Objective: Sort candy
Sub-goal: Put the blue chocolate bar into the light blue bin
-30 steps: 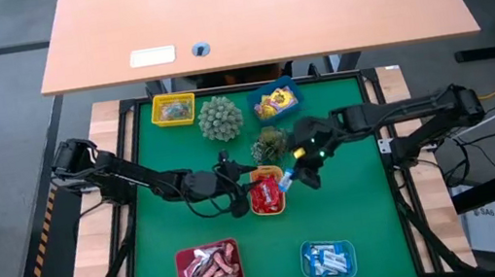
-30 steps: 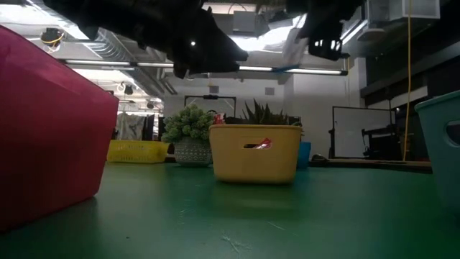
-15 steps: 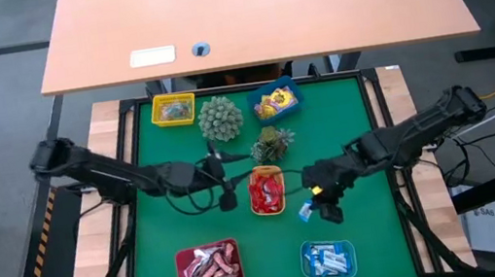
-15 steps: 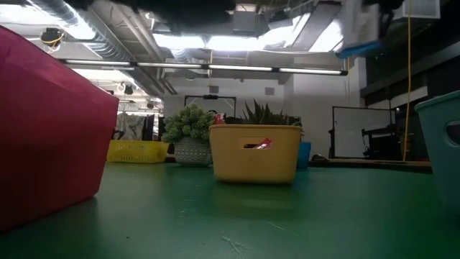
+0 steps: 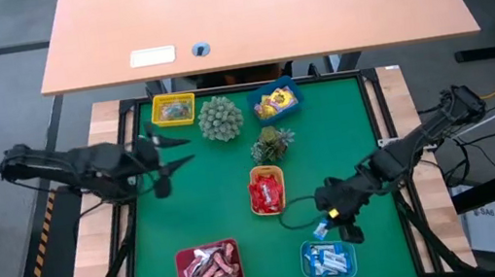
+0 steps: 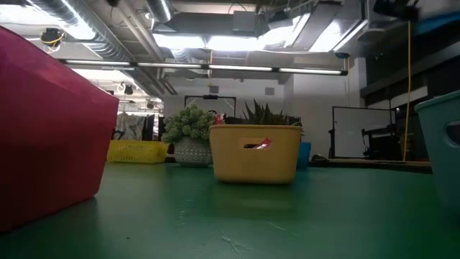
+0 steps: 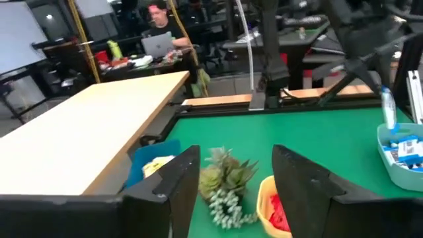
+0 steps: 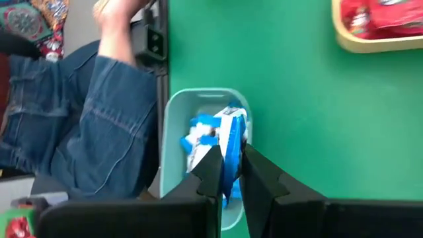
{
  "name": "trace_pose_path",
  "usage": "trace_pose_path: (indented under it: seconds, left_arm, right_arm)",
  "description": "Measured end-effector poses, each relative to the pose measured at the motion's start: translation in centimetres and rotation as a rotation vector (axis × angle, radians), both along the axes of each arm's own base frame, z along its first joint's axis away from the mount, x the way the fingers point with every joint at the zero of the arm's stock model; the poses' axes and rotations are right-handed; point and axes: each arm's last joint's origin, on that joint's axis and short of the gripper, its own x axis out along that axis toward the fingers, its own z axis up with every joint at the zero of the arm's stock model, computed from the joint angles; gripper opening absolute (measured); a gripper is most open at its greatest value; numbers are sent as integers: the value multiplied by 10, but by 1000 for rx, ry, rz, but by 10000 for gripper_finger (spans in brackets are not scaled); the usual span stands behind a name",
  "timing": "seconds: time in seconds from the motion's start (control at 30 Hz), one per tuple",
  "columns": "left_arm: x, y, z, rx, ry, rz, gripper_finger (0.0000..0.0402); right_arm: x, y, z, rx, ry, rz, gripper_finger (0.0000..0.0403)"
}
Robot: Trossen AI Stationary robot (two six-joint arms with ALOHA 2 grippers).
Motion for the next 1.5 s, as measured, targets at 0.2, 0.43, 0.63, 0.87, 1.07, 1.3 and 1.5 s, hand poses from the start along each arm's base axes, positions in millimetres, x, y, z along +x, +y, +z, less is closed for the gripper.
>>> trace_pose_path:
  seconds: [0.2,0.43,0.63,0.87,1.07,1.3,1.5]
  left_arm:
    - [-50,11,5,-70,-22,4,175]
    - [-82,18,-11,-115,-45,1,175]
    - [-84,17,-54,-140,-87,-36,175]
    - [-82,16,-89,-153,-137,-54,175]
    - [-83,17,-98,-148,-139,-55,175]
    - [-82,17,-99,-120,-129,-57,175]
    - [-82,17,-99,-110,-126,-58,175]
  right_arm:
    - [-11,23,-2,0,-4,32,35]
    - [-15,57,-17,-5,7,92,35]
    - [-15,74,-30,-14,21,132,35]
    - [-12,80,-42,-44,56,139,35]
    - [-11,82,-47,-55,68,139,35]
    - [-11,82,-47,-55,68,139,35]
    - [-11,82,-47,-59,69,142,43]
